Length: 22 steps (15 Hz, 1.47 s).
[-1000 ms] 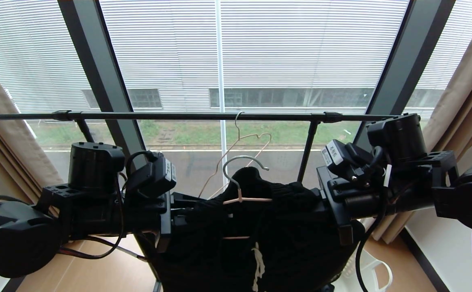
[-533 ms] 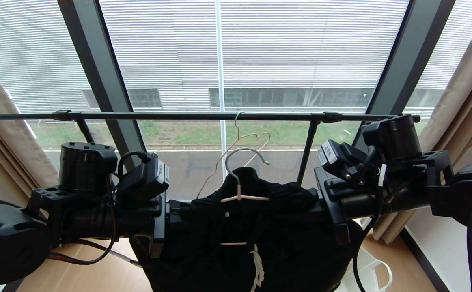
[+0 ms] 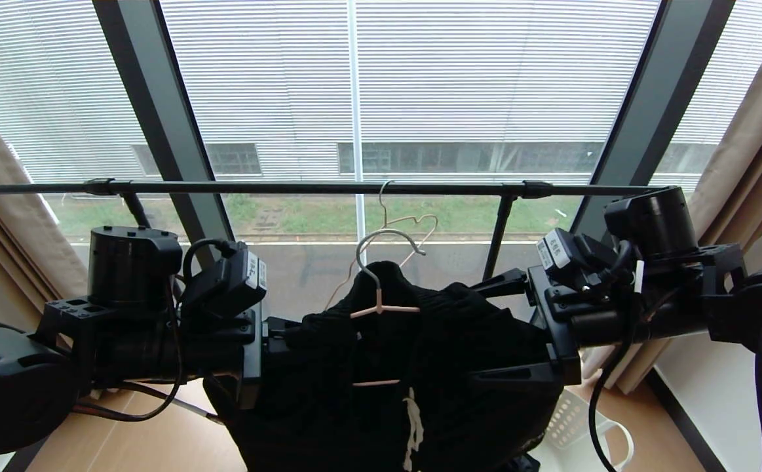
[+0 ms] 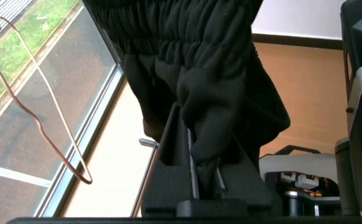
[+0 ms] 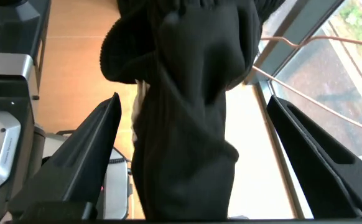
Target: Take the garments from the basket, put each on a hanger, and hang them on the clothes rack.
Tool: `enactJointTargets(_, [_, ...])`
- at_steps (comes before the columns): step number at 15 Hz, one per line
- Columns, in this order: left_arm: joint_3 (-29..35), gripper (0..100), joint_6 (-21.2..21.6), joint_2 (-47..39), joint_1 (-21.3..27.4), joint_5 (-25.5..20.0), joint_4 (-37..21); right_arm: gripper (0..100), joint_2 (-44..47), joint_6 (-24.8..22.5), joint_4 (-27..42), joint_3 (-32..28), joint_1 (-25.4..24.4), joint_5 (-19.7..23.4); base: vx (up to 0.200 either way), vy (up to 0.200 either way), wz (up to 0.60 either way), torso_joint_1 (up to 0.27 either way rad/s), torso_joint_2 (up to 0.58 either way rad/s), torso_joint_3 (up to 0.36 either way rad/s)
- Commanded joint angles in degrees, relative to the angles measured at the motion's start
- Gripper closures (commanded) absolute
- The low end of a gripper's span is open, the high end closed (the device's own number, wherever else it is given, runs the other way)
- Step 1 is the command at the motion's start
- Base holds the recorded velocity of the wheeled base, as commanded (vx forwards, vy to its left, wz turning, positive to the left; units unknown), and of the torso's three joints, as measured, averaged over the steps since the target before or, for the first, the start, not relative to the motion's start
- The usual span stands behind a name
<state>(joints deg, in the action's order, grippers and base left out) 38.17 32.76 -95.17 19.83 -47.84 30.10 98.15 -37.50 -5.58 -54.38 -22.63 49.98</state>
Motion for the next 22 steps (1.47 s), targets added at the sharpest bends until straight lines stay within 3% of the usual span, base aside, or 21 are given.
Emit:
enactJointTargets(1, [-0.1, 100, -0.1, 0.1, -1.5, 0.0, 0.8, 0, -0.9, 0.0, 0.0, 0.1, 1.1, 0.6, 0.0, 0.0, 0.0, 0.0, 0.0, 0.0])
enactJointTargets(8, [-0.1, 100, -1.7, 0.3, -4.9, -2.3, 4.1, 0, -0.2, 0.1, 0.0, 3.1, 5.9, 1.3, 0.0, 0.0, 0.0, 0.0, 0.0, 0.0])
enactJointTargets(12, [-0.1, 100, -4.2, 1.9, -6.2, -2.7, 5.0, 0, 5.0, 0.1, -0.6, 3.3, 8.5, 1.2, 0.0, 0.0, 0.0, 0.0, 0.0, 0.0])
enactJointTargets(16, [0.0, 100, -5.2, 3.2, -7.8, -5.6, 5.0, 0, 9.1, -0.1, -1.0, 3.2, 9.3, -0.4, 0.0, 0.0, 0.0, 0.0, 0.0, 0.0])
enactJointTargets(22, [0.0, 100, -5.2, 3.9, -8.1, -5.8, 5.1, 0, 10.8, 0.1, -2.2, 2.8, 10.0, -0.8, 0.0, 0.0, 0.0, 0.0, 0.0, 0.0])
